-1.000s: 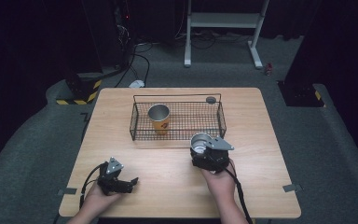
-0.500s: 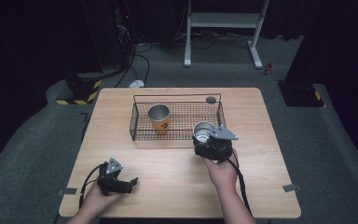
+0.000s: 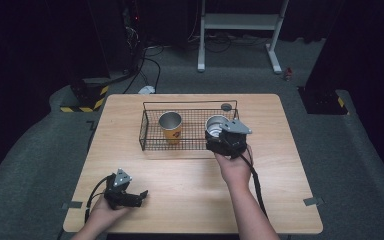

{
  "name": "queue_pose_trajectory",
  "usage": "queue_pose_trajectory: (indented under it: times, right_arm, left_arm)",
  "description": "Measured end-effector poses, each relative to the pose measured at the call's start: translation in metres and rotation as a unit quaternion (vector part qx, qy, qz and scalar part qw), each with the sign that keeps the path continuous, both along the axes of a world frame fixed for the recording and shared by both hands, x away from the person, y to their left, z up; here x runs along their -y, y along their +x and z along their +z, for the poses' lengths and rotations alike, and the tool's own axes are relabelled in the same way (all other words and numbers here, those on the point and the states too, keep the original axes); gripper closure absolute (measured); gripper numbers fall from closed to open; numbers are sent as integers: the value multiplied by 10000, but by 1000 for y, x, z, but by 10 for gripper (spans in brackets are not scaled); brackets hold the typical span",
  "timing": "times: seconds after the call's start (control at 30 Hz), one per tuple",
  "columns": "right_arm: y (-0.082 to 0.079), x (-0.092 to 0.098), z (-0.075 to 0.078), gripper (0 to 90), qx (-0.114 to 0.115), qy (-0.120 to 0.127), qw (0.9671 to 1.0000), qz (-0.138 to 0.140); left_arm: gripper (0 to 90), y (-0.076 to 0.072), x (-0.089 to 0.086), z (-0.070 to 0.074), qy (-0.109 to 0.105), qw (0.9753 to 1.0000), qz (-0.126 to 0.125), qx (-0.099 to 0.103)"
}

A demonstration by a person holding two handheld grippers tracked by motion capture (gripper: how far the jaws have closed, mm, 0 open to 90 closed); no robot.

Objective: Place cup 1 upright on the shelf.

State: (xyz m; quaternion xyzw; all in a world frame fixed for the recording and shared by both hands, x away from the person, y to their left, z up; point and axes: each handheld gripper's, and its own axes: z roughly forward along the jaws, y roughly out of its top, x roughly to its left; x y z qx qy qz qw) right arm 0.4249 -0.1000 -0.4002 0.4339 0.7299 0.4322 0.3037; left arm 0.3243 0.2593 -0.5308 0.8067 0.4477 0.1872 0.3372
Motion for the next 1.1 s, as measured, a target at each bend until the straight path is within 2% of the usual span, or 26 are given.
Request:
queue_pose_trajectory:
  times: [0.53,0.63,0.83,0.9,1.1]
  right_arm:
    - [43,-10,2,185,-94,-71,9995,-290]
    - [49,-10,1,185,-138,-15,9993,-354]
    - [65,-14,-3,185,-249,-88,9987,-435]
    - [70,-15,-5,185,-215,-77,9986,-472]
    - [84,-20,-10,185,-446,-152,9973,-556]
  left_arm:
    - [4,0,0,0,-5,10000,-2,-3]
    - [5,0,0,0,2,10000,-10,6]
    - [5,0,0,0,2,10000,-11,4]
    - [5,0,0,0,1,10000,-10,1]
    - [5,0,0,0,-7,10000,-5,-2]
